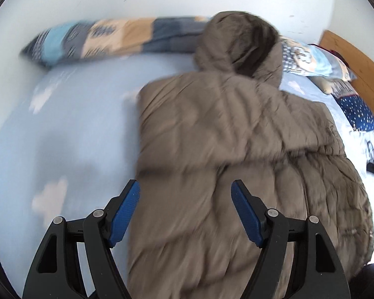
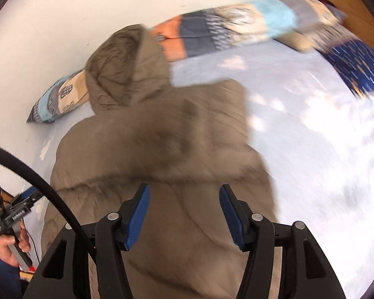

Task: Fold large clothes
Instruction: 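Grasp the beaded jacket hem with both grippers, then lift the hem with both grippers, fold it toward the hood, release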

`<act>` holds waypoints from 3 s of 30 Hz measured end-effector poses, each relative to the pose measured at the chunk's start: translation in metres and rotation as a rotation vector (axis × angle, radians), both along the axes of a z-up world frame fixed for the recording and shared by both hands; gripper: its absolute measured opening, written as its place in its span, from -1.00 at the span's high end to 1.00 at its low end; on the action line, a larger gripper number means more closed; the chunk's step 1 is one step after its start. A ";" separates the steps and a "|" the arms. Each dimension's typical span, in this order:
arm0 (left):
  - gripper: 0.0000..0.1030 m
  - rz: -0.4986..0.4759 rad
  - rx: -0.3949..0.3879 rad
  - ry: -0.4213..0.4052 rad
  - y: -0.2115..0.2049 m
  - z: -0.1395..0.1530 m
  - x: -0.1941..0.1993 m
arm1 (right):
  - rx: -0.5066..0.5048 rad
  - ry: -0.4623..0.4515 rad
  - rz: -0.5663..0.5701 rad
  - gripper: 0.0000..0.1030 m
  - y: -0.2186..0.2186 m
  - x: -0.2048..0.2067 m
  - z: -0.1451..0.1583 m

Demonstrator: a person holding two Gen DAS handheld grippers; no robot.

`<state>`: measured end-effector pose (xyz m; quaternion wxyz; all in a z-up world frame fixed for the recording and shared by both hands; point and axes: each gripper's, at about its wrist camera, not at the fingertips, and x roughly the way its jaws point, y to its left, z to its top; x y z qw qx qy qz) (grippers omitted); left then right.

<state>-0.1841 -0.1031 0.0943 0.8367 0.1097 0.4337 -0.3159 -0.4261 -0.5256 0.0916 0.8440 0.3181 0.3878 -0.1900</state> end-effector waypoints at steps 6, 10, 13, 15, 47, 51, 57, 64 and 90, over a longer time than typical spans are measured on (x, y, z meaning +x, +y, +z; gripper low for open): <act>-0.45 0.133 0.009 0.168 0.098 -0.033 -0.038 | 0.160 0.065 -0.101 -0.25 0.002 -0.116 -0.043; -0.45 0.186 -0.038 0.285 0.131 -0.050 -0.051 | 0.311 0.039 -0.170 -0.26 0.008 -0.165 -0.064; -0.45 0.172 -0.047 0.304 0.130 -0.056 -0.050 | 0.368 0.012 -0.179 -0.29 0.010 -0.174 -0.072; -0.45 0.162 -0.040 0.302 0.127 -0.060 -0.049 | 0.365 0.005 -0.160 -0.30 0.012 -0.170 -0.072; 0.76 -0.005 0.086 0.147 0.100 -0.050 -0.083 | 0.085 0.133 0.035 0.74 0.083 -0.165 -0.039; 0.73 0.001 0.108 0.144 0.102 -0.050 -0.081 | 0.066 0.155 0.039 0.74 0.089 -0.172 -0.035; 0.10 0.073 0.122 0.109 0.100 -0.046 -0.069 | 0.070 0.188 0.011 0.51 0.077 -0.165 -0.039; -0.01 0.128 0.035 -0.001 0.098 -0.007 -0.068 | -0.010 0.165 -0.053 0.23 0.075 -0.173 -0.017; -0.19 -0.139 -0.042 -0.127 -0.069 0.190 0.017 | -0.141 -0.120 0.235 0.00 0.040 -0.005 0.192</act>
